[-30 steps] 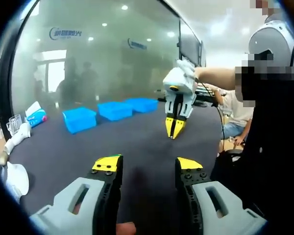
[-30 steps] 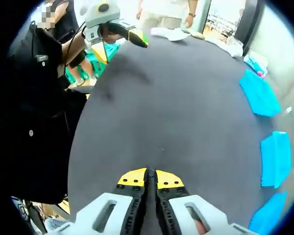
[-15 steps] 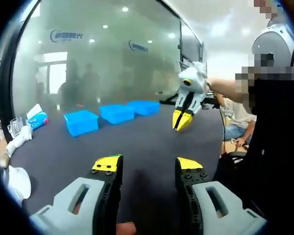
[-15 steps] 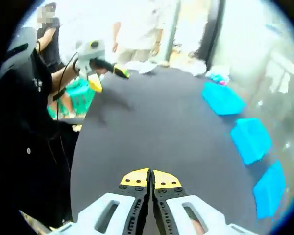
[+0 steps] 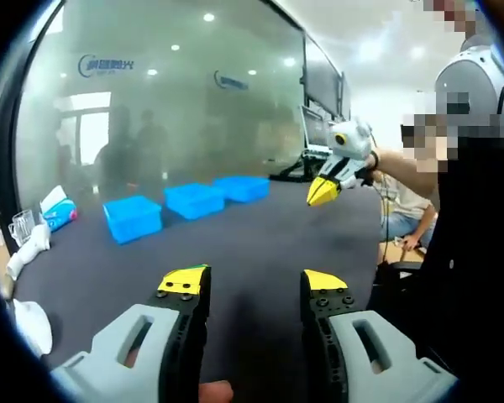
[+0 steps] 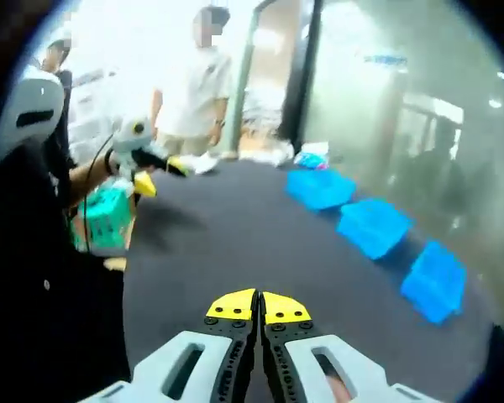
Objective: Sort the screws, nuts, and washers into the corresponding bins
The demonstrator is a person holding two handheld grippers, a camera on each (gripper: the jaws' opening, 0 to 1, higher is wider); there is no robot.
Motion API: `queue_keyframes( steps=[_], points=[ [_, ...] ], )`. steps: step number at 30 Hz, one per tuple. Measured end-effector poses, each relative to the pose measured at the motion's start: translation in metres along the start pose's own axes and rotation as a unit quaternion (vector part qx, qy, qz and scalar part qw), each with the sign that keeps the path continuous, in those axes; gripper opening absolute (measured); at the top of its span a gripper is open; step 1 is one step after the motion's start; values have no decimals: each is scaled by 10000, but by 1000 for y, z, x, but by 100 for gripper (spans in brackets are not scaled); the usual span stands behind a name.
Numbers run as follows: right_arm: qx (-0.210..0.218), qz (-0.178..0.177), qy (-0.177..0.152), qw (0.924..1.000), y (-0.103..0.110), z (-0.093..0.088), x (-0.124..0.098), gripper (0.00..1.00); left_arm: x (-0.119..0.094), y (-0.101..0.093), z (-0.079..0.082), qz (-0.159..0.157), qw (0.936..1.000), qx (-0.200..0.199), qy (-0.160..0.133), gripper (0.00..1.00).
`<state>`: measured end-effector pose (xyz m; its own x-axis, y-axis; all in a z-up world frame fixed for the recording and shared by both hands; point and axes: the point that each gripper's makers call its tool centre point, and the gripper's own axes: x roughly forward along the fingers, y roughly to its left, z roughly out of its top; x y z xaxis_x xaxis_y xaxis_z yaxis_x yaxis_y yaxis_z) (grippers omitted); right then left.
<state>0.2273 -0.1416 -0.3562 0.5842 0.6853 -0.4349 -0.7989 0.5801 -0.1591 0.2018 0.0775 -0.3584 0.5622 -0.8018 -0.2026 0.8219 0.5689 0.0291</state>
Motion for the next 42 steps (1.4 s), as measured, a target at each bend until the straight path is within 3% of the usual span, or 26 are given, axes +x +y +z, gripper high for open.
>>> queue_keyframes(
  steps=[5, 9, 17, 24, 29, 34, 38, 40, 42],
  points=[
    [372, -682, -830, 9935, -18, 14, -21, 0, 2, 0, 4, 4, 10000, 12, -25, 41],
    [561, -918, -1136, 9877, -22, 15, -33, 0, 4, 0, 5, -15, 10000, 28, -30, 41],
    [608, -1090, -1335, 9832, -17, 17, -39, 0, 4, 1, 8, -3, 10000, 22, -72, 41],
    [566, -1229, -1392, 9810, -34, 30, -31, 0, 3, 5, 7, 60, 9999, -12, -96, 41],
    [476, -1271, -1394, 9809, -61, 51, -5, 0, 1, 9, 4, 139, 9998, -42, -121, 41],
    [471, -1290, -1381, 9808, -101, 76, 38, 0, -3, 12, 3, 211, 9996, -97, -156, 41],
    [453, -1344, -1228, 9822, -133, 92, 74, 0, -5, 14, 1, 261, 9994, -122, -170, 41],
    [450, -1466, -983, 9833, -155, 92, 95, 0, -6, 16, 1, 293, 9993, -132, -184, 41],
    [564, -1502, -948, 9825, -170, 95, 112, 0, -7, 17, 0, 323, 9992, -148, -201, 41]
  ],
)
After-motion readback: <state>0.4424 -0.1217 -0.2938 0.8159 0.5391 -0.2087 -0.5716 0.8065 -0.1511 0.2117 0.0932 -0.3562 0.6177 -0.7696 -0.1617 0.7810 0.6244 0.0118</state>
